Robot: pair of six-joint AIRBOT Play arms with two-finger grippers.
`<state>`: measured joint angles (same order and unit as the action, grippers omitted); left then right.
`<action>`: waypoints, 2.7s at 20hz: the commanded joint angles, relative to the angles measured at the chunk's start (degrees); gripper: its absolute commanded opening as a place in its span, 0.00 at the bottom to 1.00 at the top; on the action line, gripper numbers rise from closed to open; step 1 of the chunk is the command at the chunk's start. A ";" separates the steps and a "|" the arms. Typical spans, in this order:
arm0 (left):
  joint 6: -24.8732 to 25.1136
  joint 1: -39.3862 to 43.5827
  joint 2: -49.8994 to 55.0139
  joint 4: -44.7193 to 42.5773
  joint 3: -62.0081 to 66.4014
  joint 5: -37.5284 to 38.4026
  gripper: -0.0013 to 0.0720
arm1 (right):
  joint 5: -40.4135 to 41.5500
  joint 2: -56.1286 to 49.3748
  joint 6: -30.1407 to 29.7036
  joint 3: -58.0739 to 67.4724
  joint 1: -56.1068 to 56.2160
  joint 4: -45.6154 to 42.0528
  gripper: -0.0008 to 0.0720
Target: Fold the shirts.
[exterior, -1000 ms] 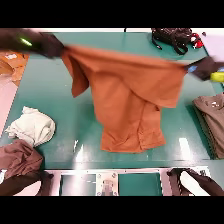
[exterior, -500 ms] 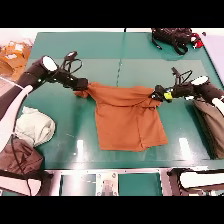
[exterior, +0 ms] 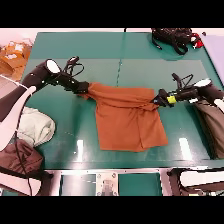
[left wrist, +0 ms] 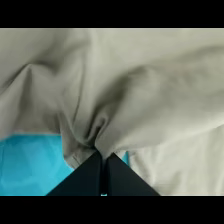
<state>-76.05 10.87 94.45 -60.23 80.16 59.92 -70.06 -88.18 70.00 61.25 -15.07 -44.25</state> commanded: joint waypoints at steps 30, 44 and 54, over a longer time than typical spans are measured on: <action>2.69 -7.65 0.07 -0.90 0.26 5.86 0.05 | 17.94 26.73 1.40 -41.24 -4.57 11.15 0.03; 1.51 -1.75 -2.08 -2.62 -4.48 32.89 0.05 | 0.48 -21.64 7.58 33.92 -1.44 5.66 0.03; 3.21 -1.88 -2.05 -8.81 2.12 24.11 0.05 | -6.12 -22.36 7.37 35.56 -5.62 5.81 0.36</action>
<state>-74.08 8.97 92.44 -67.72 79.88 86.76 -72.12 -110.91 77.41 95.88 -18.39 -38.33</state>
